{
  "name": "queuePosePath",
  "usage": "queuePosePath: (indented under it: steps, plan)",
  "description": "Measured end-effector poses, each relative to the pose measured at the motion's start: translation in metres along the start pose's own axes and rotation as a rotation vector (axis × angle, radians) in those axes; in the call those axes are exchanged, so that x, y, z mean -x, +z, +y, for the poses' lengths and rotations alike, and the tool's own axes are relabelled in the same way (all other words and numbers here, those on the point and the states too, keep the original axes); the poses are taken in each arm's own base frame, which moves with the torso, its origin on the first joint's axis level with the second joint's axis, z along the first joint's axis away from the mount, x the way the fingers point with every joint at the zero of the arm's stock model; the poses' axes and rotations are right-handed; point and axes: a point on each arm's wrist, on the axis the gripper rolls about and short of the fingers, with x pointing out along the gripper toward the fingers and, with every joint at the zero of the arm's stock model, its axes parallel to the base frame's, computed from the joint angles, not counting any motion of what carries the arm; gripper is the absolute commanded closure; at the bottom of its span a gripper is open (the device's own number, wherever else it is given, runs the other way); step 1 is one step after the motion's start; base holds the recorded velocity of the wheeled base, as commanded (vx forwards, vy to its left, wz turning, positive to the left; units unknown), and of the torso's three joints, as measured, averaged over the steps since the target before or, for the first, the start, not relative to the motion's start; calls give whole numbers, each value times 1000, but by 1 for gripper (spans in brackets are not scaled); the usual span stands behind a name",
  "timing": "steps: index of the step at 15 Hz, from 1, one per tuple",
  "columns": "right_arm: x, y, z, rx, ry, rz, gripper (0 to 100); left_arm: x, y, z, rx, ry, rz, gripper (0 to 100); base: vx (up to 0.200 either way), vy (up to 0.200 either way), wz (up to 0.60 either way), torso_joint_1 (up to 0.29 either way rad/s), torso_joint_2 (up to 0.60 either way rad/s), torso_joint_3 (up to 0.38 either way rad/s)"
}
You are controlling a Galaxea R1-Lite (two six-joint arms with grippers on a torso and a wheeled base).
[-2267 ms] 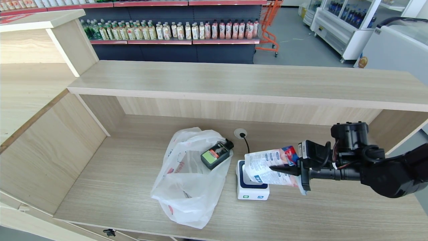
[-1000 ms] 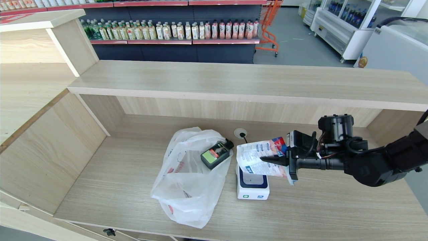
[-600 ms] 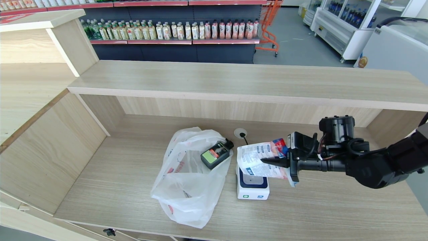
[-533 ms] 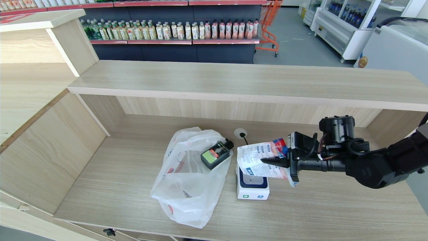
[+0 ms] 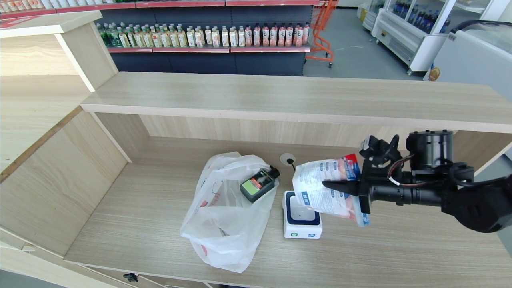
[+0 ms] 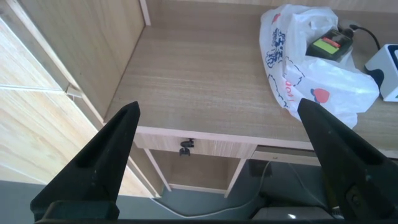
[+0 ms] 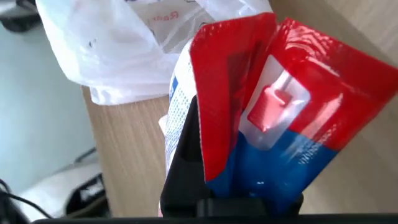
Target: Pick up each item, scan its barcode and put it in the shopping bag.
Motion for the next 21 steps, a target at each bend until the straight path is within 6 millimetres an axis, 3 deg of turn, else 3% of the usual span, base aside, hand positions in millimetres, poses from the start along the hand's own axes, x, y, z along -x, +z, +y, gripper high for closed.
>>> queuePosePath:
  steps: [4,6,8,11,15,18,21]
  plan:
    - [37,19,44,-672,-390,96,100,0,0,0,0,0,0,0,0,0,0,0,0,0]
    - [41,27,58,-830,-408,88,100,0,0,0,0,0,0,0,0,0,0,0,0,0]
    - [30,39,64,-904,-371,56,100,0,0,0,0,0,0,0,0,0,0,0,0,0]
    - [-7,54,63,-919,-299,56,100,0,0,0,0,0,0,0,0,0,0,0,0,0]
    - [-75,59,56,-894,-225,81,100,0,0,0,0,1,0,0,0,0,0,0,0,0]
    - [-117,46,52,-813,-186,101,100,0,0,0,0,0,0,0,0,0,0,0,0,0]
    - [-147,31,49,-777,-169,92,100,0,0,0,0,0,0,0,0,0,0,0,0,0]
